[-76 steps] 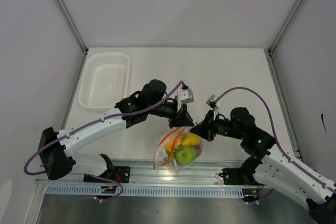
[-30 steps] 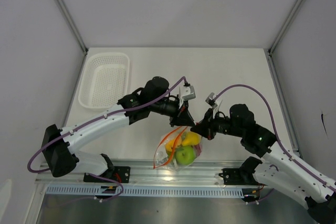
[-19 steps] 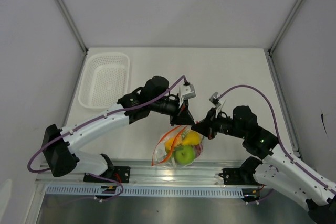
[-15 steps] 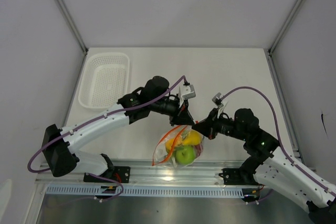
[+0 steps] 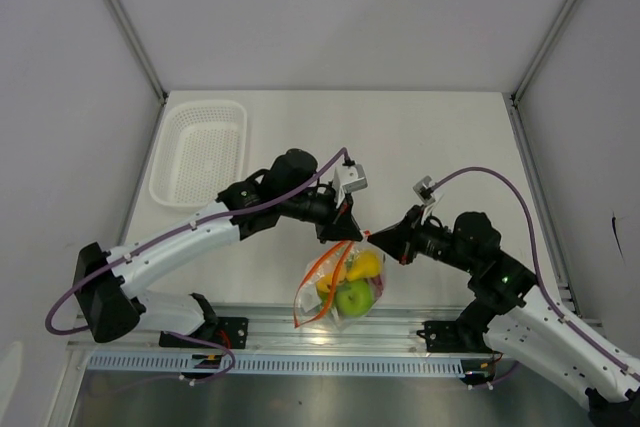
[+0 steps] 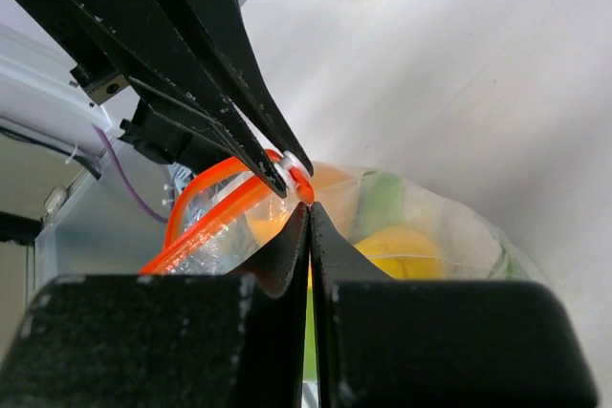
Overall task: Place the food in the zip-top bag and seal the zipper
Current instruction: Zip the zipper food storage bag at the center of the board.
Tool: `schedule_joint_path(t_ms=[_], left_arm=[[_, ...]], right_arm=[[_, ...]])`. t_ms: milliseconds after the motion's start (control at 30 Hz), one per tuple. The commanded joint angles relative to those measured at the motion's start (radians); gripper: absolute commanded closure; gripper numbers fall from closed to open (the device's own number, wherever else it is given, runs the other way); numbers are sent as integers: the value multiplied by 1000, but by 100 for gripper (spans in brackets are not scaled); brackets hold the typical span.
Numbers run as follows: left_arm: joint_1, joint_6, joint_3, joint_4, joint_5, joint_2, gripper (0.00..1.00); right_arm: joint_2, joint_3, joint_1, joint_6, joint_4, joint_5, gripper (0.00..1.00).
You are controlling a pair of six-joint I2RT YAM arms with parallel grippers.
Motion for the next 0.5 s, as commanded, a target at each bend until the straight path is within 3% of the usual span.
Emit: schedule_joint_path(t_ms=[0, 67, 100, 133, 233, 467], left_arm=[[4, -2, -2, -58, 20, -33, 100], [4, -2, 26, -65, 31, -26, 99], [4, -2, 42, -69, 46, -18, 99], [4, -2, 49, -70, 49, -15, 99], [4, -1, 70, -76, 64, -4, 100], [5, -8, 67, -64, 87, -3, 99]], right_arm=[[39, 56, -11, -41, 46, -79, 100], [78, 91, -11, -86, 30, -191, 99], [107, 100, -11, -96, 30, -220, 93], [118, 114, -11, -115, 26, -242, 77], [155, 141, -11, -155, -14, -285, 63], [191, 132, -13, -186, -14, -317, 62]])
